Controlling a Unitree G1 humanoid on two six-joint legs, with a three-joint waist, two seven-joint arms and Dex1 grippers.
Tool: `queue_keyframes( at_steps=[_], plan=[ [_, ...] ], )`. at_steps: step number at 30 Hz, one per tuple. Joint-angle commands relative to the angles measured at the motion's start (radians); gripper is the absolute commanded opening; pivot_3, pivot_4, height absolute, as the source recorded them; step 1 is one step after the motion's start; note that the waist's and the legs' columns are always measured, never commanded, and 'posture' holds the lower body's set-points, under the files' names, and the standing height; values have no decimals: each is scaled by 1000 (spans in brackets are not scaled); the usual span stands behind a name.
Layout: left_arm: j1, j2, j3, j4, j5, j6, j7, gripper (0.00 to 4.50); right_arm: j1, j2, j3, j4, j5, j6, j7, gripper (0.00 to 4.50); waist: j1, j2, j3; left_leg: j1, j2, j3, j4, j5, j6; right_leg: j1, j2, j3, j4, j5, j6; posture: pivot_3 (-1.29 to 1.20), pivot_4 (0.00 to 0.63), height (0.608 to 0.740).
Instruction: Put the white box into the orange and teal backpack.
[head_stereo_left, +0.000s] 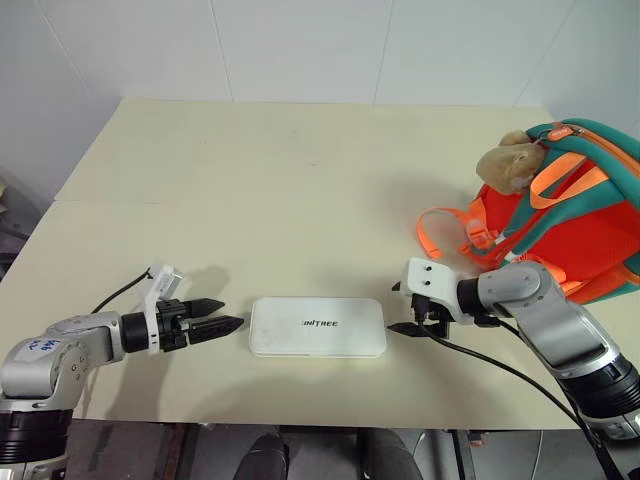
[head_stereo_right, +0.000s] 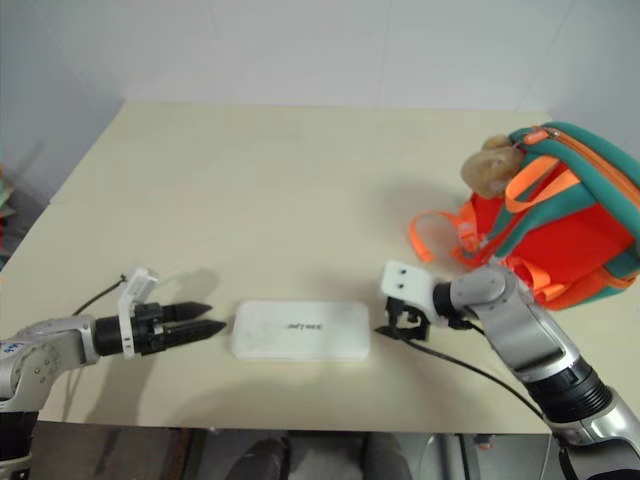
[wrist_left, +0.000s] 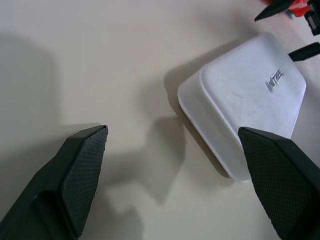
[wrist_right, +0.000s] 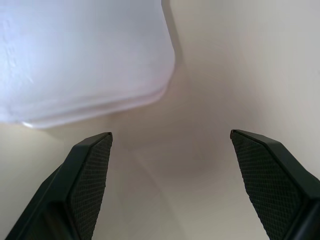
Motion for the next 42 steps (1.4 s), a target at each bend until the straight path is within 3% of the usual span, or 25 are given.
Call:
queue_keyframes(
  at_steps=[1, 16, 30, 42],
  plan=[
    [4, -18, 9, -5, -37, 26, 10, 4460, -5, 11, -1, -29, 6, -1, -10, 4500, 0, 0, 0, 0, 0, 0, 0, 0, 0, 0, 0, 0, 0, 0, 0, 0, 150, 740],
    [-42, -164, 33, 46, -183, 155, 89, 4460, -25, 59, 23, 7, -8, -23, -28, 4500, 0, 0, 0, 0, 0, 1, 4, 0, 0, 1, 0, 2, 0, 3, 1, 0, 150, 740],
    [-61, -169, -65, 32, -182, 165, 57, 4460, -38, 69, 26, 30, -13, -51, -30, 4500, 2, 0, 0, 1, -1, 2, 4, 0, 0, 1, 0, 3, 0, 3, 1, 0, 150, 740],
    [-52, -175, -17, 35, -144, 109, 148, 4460, -32, 67, 26, 21, -11, -55, -28, 4500, 2, 0, 0, 1, -1, 3, 4, 0, 0, 1, 0, 4, 0, 4, 2, 0, 150, 740]
  ],
)
